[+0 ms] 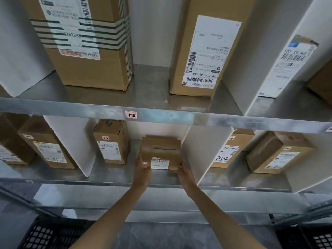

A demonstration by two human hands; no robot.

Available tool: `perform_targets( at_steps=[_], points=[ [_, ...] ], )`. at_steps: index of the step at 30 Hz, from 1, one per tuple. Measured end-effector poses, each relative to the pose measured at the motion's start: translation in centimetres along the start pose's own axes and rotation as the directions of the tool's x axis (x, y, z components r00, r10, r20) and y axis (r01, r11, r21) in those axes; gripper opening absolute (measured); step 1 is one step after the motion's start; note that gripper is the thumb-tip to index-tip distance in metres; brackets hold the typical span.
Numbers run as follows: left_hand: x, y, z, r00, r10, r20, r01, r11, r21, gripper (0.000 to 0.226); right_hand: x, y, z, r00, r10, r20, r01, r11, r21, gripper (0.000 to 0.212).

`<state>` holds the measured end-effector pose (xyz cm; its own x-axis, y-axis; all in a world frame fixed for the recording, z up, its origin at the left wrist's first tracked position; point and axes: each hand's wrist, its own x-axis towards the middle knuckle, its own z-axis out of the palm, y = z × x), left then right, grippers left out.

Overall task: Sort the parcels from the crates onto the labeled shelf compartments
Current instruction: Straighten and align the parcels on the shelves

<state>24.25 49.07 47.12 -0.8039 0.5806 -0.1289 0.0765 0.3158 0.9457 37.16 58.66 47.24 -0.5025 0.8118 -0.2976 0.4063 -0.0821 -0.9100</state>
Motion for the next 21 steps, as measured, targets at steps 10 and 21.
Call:
perform_targets(
  at_steps=[10,21],
  points=[
    [-0.1,0.1,-0.7,0.997,0.063,0.039,-0.058,0.991,-0.118,0.034,0.7,-0.2,-0.4,0.998,0.039,-0.058,-0.039,0.999,0.0,0.031],
    [-3.1,3.1,-5.2,0.964,0.226,-0.139,-0.239,0.967,-0.088,0.039,-5.5,-4.2,0.8,0.919,-0.362,-0.158,0.372,0.928,0.038,0.036]
  ],
)
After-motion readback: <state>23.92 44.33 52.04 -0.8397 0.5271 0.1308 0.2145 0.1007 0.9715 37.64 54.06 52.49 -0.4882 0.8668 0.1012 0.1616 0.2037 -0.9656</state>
